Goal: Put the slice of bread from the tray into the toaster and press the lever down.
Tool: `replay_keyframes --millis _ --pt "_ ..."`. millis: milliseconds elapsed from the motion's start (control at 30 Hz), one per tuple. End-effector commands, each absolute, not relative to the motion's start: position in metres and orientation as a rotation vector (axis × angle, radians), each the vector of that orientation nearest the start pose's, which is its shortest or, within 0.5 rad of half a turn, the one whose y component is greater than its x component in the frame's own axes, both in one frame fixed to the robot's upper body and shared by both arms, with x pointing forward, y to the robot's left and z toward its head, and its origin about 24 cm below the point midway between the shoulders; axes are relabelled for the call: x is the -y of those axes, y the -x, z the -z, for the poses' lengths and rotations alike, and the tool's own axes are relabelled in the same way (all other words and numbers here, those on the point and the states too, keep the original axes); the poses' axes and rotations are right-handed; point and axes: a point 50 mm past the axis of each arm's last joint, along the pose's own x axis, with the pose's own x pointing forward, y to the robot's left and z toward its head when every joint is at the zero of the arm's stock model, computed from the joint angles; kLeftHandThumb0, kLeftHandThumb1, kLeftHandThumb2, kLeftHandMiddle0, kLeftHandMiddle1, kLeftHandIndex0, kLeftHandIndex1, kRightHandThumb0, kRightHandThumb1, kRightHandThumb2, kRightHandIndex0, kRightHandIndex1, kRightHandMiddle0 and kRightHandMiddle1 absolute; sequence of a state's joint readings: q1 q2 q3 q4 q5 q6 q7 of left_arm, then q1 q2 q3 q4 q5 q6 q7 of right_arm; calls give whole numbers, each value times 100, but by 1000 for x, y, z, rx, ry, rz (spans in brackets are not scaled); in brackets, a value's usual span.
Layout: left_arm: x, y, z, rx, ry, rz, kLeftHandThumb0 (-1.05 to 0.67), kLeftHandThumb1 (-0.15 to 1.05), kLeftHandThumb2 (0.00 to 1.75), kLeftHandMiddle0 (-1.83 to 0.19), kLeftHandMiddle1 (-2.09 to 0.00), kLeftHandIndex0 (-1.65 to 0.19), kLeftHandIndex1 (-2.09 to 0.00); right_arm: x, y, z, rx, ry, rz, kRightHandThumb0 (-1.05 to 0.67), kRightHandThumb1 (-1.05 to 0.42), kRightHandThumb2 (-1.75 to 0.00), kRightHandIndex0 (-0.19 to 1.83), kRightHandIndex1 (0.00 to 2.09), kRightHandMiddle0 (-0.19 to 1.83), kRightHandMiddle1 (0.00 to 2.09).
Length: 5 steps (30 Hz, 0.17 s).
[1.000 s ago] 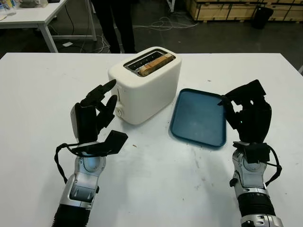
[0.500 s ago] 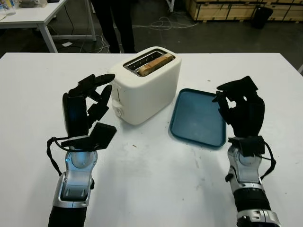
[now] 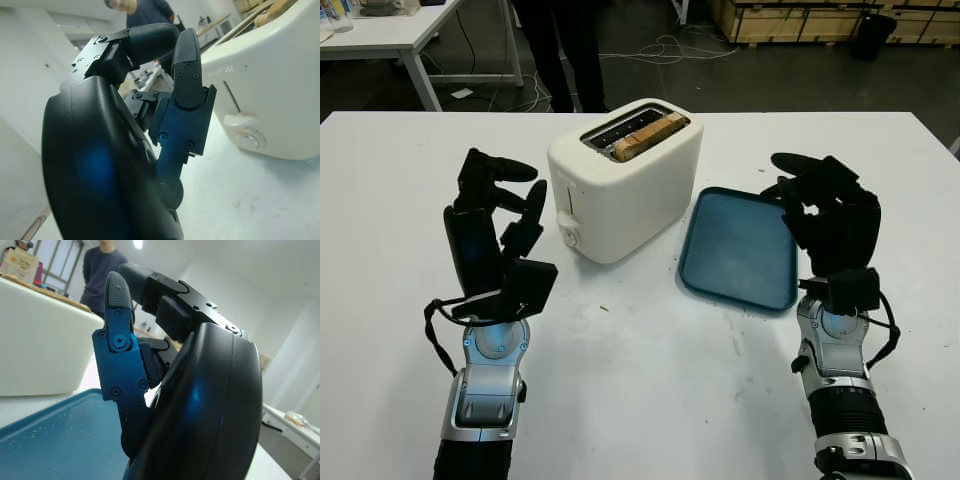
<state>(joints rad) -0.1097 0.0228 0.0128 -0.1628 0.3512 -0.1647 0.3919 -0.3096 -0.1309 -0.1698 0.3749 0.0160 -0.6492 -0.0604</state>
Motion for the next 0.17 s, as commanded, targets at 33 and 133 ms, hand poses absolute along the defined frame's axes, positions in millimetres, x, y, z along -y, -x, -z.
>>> replay_keyframes --millis 33,133 --pt "-158 -258 -125 507 -289 -376 -43 92 24 -64 -175 -43 -160 196 -294 -106 587 70 159 -46 -92 -22 76 132 104 25" --pt "-157 -258 -124 504 -289 -373 -43 92 24 -65 -175 -44 -157 196 -293 -105 587 70 154 -44 -92 -22 75 133 104 24"
